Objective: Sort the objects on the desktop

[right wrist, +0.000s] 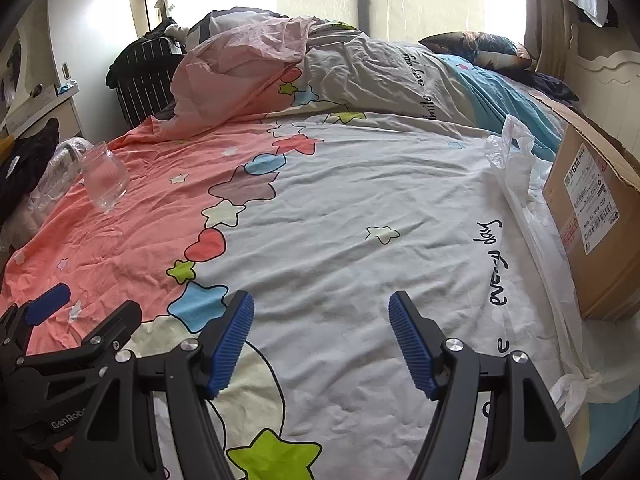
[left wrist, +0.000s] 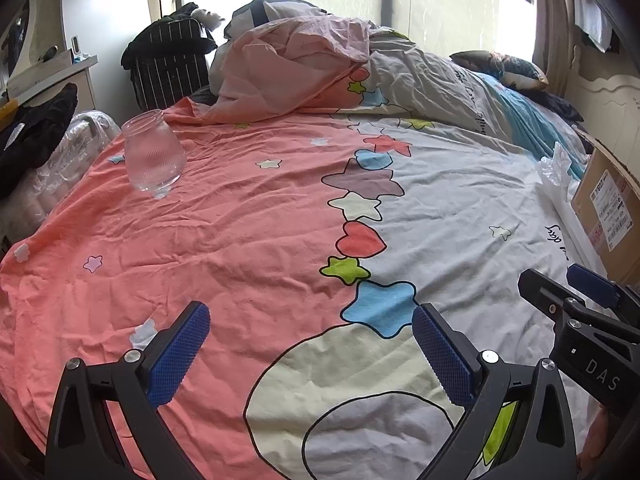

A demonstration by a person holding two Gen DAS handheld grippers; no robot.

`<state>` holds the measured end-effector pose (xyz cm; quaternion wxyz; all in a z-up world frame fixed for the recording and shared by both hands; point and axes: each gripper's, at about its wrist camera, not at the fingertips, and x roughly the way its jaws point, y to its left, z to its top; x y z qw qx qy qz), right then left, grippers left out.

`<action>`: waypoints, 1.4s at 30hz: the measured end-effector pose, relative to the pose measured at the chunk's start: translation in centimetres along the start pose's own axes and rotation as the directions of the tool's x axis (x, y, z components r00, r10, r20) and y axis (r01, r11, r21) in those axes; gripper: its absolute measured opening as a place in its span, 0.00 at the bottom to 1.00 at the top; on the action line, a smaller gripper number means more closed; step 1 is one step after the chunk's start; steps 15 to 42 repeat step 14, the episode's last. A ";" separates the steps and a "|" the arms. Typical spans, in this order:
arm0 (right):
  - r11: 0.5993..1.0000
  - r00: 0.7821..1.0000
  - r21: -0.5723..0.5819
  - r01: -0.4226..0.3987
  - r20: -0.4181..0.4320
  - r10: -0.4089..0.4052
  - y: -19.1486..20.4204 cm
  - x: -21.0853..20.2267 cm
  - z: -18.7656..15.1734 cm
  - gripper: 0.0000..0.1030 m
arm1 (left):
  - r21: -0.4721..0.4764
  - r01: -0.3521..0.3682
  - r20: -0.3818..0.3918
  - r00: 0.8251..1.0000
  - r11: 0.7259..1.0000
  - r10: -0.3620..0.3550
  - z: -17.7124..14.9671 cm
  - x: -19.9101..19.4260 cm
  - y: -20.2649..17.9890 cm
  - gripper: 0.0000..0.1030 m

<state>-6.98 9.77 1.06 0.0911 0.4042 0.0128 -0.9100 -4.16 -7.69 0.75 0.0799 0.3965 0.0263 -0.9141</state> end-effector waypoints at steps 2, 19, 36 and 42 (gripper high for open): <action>1.000 1.000 0.005 0.000 -0.006 0.000 -0.1 0.1 -0.1 0.65 | 0.001 0.003 -0.001 1.000 1.000 -0.003 -0.1 0.0 -0.1 1.00; 0.999 0.999 0.000 0.038 0.015 -0.038 -0.6 -0.1 -0.5 0.65 | -0.004 0.009 0.006 1.000 1.000 -0.009 -0.3 -0.4 -0.2 1.00; 0.999 0.999 0.000 0.038 0.015 -0.038 -0.6 -0.1 -0.5 0.65 | -0.004 0.009 0.006 1.000 1.000 -0.009 -0.3 -0.4 -0.2 1.00; 0.999 0.999 0.000 0.038 0.015 -0.038 -0.6 -0.1 -0.5 0.65 | -0.004 0.009 0.006 1.000 1.000 -0.009 -0.3 -0.4 -0.2 1.00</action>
